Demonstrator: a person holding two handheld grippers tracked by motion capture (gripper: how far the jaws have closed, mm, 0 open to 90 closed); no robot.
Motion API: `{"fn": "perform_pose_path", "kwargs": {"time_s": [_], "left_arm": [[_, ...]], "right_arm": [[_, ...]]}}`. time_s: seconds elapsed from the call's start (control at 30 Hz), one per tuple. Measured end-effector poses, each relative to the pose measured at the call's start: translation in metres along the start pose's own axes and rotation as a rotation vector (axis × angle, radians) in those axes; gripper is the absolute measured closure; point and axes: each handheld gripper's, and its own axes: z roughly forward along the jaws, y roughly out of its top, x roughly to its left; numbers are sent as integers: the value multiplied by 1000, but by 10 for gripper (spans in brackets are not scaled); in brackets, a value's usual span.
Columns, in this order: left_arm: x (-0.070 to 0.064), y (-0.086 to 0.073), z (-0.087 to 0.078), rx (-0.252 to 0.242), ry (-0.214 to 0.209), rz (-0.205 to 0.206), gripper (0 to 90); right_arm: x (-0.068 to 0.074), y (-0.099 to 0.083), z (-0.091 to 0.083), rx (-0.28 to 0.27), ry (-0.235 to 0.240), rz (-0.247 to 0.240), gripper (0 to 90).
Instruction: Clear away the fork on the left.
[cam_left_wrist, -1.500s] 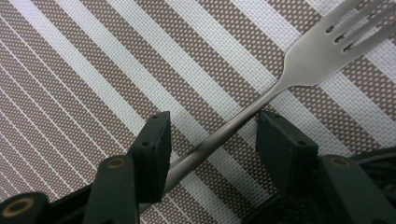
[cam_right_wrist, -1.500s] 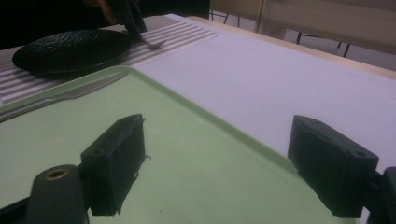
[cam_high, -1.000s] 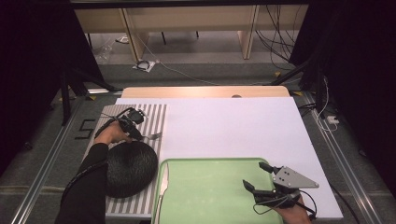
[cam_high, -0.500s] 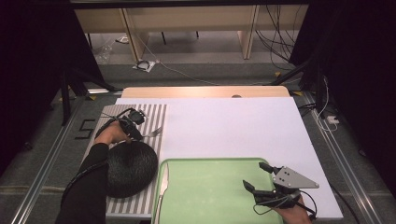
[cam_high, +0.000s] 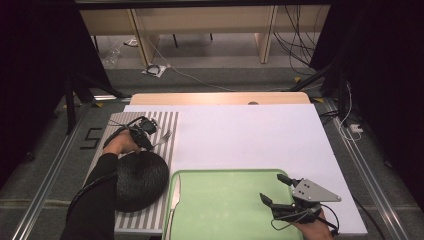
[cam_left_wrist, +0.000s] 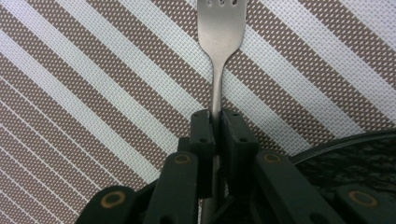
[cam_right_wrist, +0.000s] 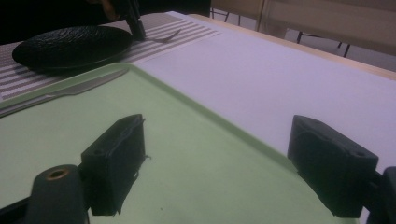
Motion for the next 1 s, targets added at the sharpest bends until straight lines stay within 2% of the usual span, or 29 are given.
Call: {"fn": "perform_pose_path", "kwargs": {"time_s": [0.27, 0.43, 0.67, 0.73, 0.9, 1.0], "left_arm": [[1, -1, 0, -11, 3, -18, 845], [3, -1, -2, -27, 25, -33, 846], [7, -2, -7, -58, 102, -41, 845], [9, -2, -10, -48, 116, -28, 845], [13, -7, -13, -57, 154, -37, 845], [14, -10, -14, -42, 177, -30, 845]], "right_arm": [[0, 0, 1, 2, 0, 2, 200], [0, 0, 1, 2, 0, 2, 200], [0, 0, 0, 3, 1, 0, 200], [0, 0, 0, 3, -2, -3, 201], [0, 0, 0, 0, 0, 0, 201], [0, 0, 0, -1, 1, -2, 201]]}}
